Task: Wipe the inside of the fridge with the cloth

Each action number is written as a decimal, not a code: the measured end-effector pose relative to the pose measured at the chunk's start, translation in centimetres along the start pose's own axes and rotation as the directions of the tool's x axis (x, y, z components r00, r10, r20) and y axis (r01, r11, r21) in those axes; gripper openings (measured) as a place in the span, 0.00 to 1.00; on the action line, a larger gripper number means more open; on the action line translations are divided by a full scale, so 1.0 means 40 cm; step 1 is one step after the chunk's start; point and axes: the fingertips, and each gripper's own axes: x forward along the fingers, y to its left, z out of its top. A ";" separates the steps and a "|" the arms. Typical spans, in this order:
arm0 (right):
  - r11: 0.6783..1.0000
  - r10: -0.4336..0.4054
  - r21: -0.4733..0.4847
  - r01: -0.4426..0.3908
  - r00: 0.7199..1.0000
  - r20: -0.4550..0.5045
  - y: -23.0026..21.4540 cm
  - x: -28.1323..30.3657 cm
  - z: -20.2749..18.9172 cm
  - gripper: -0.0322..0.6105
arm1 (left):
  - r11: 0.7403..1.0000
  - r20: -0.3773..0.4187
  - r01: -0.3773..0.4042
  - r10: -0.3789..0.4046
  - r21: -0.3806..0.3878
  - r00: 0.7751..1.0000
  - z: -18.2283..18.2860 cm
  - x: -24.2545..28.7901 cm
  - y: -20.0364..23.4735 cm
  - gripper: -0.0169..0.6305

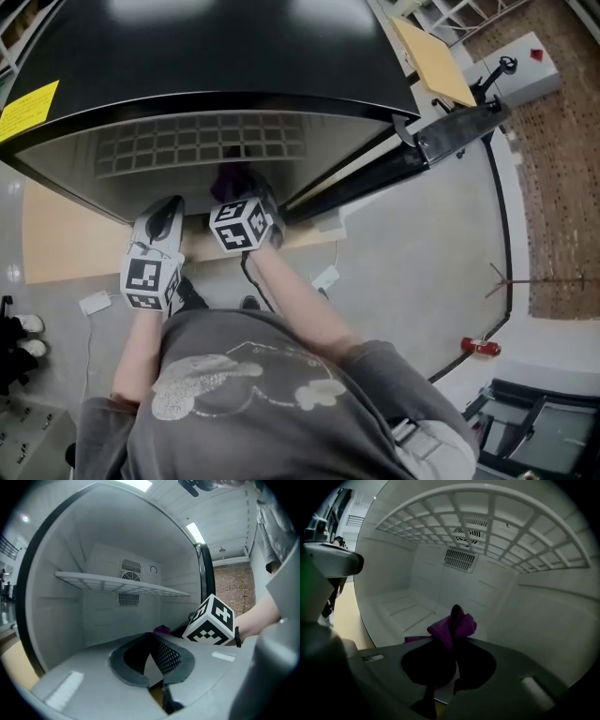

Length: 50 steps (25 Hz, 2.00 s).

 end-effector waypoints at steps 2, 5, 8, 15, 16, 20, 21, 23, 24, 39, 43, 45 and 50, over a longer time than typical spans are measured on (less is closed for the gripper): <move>0.999 -0.031 0.015 0.032 0.999 -0.024 -0.027 -0.007 -0.022 0.12 | 1.000 -0.001 0.014 -0.014 0.000 1.000 0.000 0.008 -0.019 0.05; 0.998 -0.048 0.047 0.050 0.997 -0.053 -0.048 -0.012 -0.044 0.12 | 1.000 0.003 0.022 -0.022 0.006 1.000 0.006 0.015 -0.035 0.05; 0.995 -0.060 0.082 0.063 0.997 -0.041 -0.058 -0.022 -0.042 0.12 | 1.000 0.005 0.026 -0.026 0.005 1.000 0.008 0.018 -0.046 0.05; 0.967 -0.191 0.192 0.168 0.975 0.109 -0.129 -0.079 0.038 0.12 | 0.999 0.020 0.034 -0.034 0.017 0.999 0.030 0.027 -0.059 0.05; 0.963 -0.200 0.208 0.173 0.973 0.115 -0.136 -0.086 0.041 0.12 | 0.999 0.022 0.034 -0.034 0.019 0.999 0.033 0.027 -0.061 0.05; 0.949 -0.212 0.261 0.174 0.970 0.122 -0.147 -0.120 0.036 0.12 | 0.999 0.020 0.036 -0.036 0.019 0.999 0.035 0.027 -0.074 0.05; 0.947 -0.210 0.271 0.171 0.970 0.121 -0.147 -0.129 0.031 0.12 | 0.999 0.019 0.037 -0.037 0.019 0.999 0.035 0.027 -0.079 0.05; 0.945 -0.204 0.283 0.163 0.971 0.124 -0.149 -0.148 0.022 0.12 | 0.999 0.017 0.039 -0.039 0.020 0.999 0.032 0.027 -0.092 0.05; 0.944 -0.202 0.288 0.159 0.971 0.129 -0.152 -0.156 0.016 0.12 | 0.999 0.016 0.039 -0.040 0.021 0.999 0.030 0.030 -0.101 0.05; 0.963 -0.084 0.270 0.018 0.968 0.237 -0.142 -0.366 -0.108 0.12 | 0.998 0.037 -0.068 0.067 0.011 0.997 0.022 -0.053 -0.239 0.05; 0.975 -0.026 0.217 -0.044 0.951 0.308 -0.136 -0.446 -0.143 0.12 | 0.993 0.051 -0.117 0.116 0.013 0.992 0.037 -0.112 -0.286 0.05; 0.982 0.014 0.172 -0.079 0.936 0.351 -0.135 -0.480 -0.156 0.12 | 0.990 0.062 -0.134 0.132 0.036 0.989 0.054 -0.146 -0.310 0.05; 0.971 0.188 0.048 -0.236 0.868 0.461 -0.112 -0.530 -0.159 0.12 | 0.989 0.076 -0.140 0.135 0.057 0.988 0.084 -0.209 -0.325 0.05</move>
